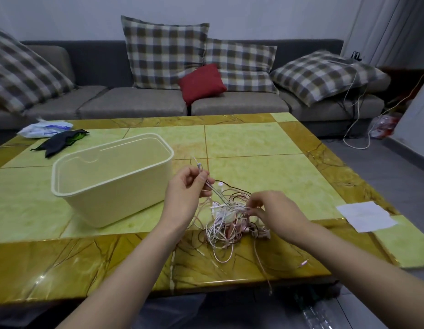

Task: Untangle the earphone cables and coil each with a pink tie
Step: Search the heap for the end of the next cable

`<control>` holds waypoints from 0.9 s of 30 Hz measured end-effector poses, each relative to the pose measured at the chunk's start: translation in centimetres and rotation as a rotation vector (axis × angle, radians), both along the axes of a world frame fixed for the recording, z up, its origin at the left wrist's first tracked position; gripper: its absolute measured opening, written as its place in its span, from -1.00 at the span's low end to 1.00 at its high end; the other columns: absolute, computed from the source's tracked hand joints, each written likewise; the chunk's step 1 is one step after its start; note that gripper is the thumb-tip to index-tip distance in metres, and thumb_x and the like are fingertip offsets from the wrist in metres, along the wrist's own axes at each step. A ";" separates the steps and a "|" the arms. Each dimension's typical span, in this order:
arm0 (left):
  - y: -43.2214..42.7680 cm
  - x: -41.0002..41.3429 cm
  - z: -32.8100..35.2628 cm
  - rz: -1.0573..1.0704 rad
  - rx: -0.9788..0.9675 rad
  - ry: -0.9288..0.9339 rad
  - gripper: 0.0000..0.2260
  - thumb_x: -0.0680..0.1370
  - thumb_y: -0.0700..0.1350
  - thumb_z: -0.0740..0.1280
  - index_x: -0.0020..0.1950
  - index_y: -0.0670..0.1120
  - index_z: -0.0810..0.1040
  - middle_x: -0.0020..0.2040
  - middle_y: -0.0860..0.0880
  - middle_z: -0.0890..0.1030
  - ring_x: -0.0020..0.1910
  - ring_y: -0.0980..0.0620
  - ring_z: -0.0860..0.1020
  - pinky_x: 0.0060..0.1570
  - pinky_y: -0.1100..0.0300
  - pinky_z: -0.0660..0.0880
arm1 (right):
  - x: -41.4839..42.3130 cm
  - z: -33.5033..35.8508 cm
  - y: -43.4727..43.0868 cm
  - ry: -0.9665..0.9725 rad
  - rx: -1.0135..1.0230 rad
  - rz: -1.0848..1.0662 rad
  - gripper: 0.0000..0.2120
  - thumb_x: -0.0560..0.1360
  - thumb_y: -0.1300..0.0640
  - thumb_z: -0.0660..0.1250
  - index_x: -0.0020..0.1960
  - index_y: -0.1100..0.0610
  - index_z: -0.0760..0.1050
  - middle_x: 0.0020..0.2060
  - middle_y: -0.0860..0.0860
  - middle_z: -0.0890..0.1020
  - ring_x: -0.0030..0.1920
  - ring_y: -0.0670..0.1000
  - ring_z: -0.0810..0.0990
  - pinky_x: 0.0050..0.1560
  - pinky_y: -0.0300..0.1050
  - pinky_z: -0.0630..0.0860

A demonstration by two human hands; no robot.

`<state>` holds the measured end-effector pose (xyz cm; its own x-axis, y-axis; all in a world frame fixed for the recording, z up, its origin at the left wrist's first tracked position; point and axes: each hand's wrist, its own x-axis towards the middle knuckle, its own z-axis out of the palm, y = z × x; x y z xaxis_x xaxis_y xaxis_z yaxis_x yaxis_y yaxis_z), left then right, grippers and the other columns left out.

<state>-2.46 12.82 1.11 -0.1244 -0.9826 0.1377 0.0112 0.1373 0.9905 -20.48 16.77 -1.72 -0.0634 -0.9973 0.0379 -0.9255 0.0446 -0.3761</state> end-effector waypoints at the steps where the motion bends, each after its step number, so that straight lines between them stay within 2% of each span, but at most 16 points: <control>1: 0.1 0.0 -0.1 -0.013 0.012 -0.011 -0.89 0.59 -0.25 0.22 -0.11 -0.20 0.50 -0.20 -0.09 0.60 -0.28 0.07 0.55 -0.23 0.29 0.56 | 0.1 -0.3 0.1 0.017 0.029 0.014 -0.82 0.51 0.24 0.30 -0.01 0.01 0.60 -0.06 -0.07 0.62 0.04 -0.03 0.57 -0.06 -0.12 0.49; 3: 0.1 0.1 -0.2 -0.022 0.013 -0.033 -0.90 0.59 -0.25 0.23 -0.08 -0.24 0.50 -0.17 -0.12 0.60 -0.29 0.12 0.56 -0.25 0.32 0.57 | 0.3 -0.4 0.2 0.004 -0.015 0.038 -0.65 0.48 0.36 0.23 0.13 0.02 0.56 0.10 -0.03 0.55 0.16 -0.02 0.49 0.11 -0.08 0.47; 4: 0.0 0.2 -0.2 -0.021 0.007 -0.040 -0.89 0.58 -0.25 0.23 -0.07 -0.27 0.50 -0.16 -0.12 0.59 -0.31 0.15 0.56 -0.25 0.33 0.57 | 0.6 -0.1 0.2 -0.030 -0.069 0.046 -0.64 0.50 0.35 0.20 0.18 0.03 0.53 0.13 -0.03 0.52 0.19 -0.04 0.44 0.17 -0.11 0.43; 7: -0.1 0.1 0.2 -0.017 -0.034 -0.077 -0.86 0.57 -0.23 0.26 -0.06 -0.31 0.51 -0.18 -0.09 0.58 -0.36 0.16 0.56 -0.22 0.29 0.58 | 1.9 1.0 0.3 -0.107 -0.203 0.114 -0.73 0.59 0.18 0.16 0.26 0.05 0.46 0.13 -0.06 0.50 0.20 -0.09 0.39 0.19 -0.27 0.31; 9: 0.0 -0.2 0.7 -0.028 -0.058 -0.078 -0.87 0.57 -0.23 0.27 -0.11 -0.29 0.50 -0.18 -0.08 0.59 -0.36 0.13 0.57 -0.20 0.26 0.60 | 2.8 1.4 0.4 -0.127 -0.181 0.166 -0.72 0.60 0.07 0.18 0.28 0.07 0.44 0.13 -0.06 0.51 0.18 -0.09 0.42 0.16 -0.26 0.32; 11: 0.2 -0.6 1.0 -0.050 -0.075 -0.066 -0.88 0.56 -0.25 0.28 -0.12 -0.29 0.51 -0.20 -0.09 0.59 -0.37 0.13 0.58 -0.22 0.28 0.59 | 3.5 1.4 0.1 -0.123 -0.129 0.198 -0.74 0.58 0.04 0.21 0.22 0.09 0.48 0.07 -0.02 0.55 0.10 -0.03 0.48 0.10 -0.17 0.40; 14: 0.4 -1.0 1.1 -0.081 -0.092 -0.060 -0.88 0.56 -0.27 0.27 -0.16 -0.19 0.54 -0.19 -0.03 0.61 -0.35 0.14 0.59 -0.19 0.25 0.60 | 3.8 1.2 -0.3 -0.136 -0.108 0.181 -0.84 0.56 0.11 0.27 0.04 0.12 0.58 -0.08 0.04 0.63 -0.05 0.03 0.56 -0.05 -0.09 0.43; 18: 0.6 -0.8 -0.1 -0.105 -0.053 -0.058 -0.88 0.57 -0.28 0.24 0.02 -0.10 0.52 -0.18 -0.07 0.59 -0.27 0.13 0.58 -0.15 0.27 0.57 | 3.2 1.7 -0.7 -0.142 -0.145 0.109 -0.85 0.53 0.12 0.29 -0.19 0.10 0.56 -0.31 0.02 0.61 -0.24 0.03 0.55 -0.20 -0.07 0.45; 20: 0.8 -0.9 -1.5 -0.107 -0.044 -0.211 -0.89 0.55 -0.22 0.29 0.02 -0.02 0.48 -0.14 -0.07 0.57 -0.23 0.13 0.55 -0.19 0.30 0.52 | 2.8 2.4 -0.9 -0.159 -0.200 0.069 -0.79 0.53 0.09 0.31 -0.27 0.08 0.52 -0.41 -0.03 0.56 -0.33 -0.02 0.51 -0.29 -0.11 0.41; 22: 1.3 -1.1 -2.9 -0.131 -0.047 -0.386 -0.86 0.51 -0.13 0.37 0.02 0.02 0.47 -0.13 0.04 0.56 -0.28 0.22 0.48 -0.22 0.32 0.46 | 2.5 3.1 -1.0 -0.217 -0.218 0.026 -0.75 0.52 0.05 0.31 -0.33 0.05 0.50 -0.46 -0.07 0.53 -0.38 -0.07 0.50 -0.34 -0.14 0.38; 25: 2.2 -1.7 -3.9 -0.177 -0.072 -0.531 -0.79 0.46 -0.04 0.42 0.04 0.03 0.46 -0.08 0.10 0.56 -0.31 0.22 0.45 -0.24 0.31 0.43 | 2.4 3.9 -1.0 -0.244 -0.223 -0.016 -0.72 0.51 0.00 0.32 -0.37 0.01 0.51 -0.45 -0.08 0.58 -0.35 -0.07 0.55 -0.31 -0.14 0.42; 27: 2.5 -2.2 -4.0 -0.167 -0.121 -0.589 -0.78 0.44 0.00 0.44 -0.01 0.07 0.45 -0.09 0.15 0.54 -0.30 0.22 0.42 -0.26 0.30 0.38 | 2.4 4.1 -1.0 -0.246 -0.229 -0.027 -0.71 0.51 -0.01 0.32 -0.37 0.01 0.51 -0.47 -0.12 0.55 -0.39 -0.11 0.53 -0.33 -0.16 0.39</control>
<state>-4.65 15.32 -2.93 -0.3642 -0.9250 0.1083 -0.5010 0.2926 0.8145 -18.05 15.74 2.42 -0.1244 -0.9626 0.2406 -0.8051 -0.0438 -0.5915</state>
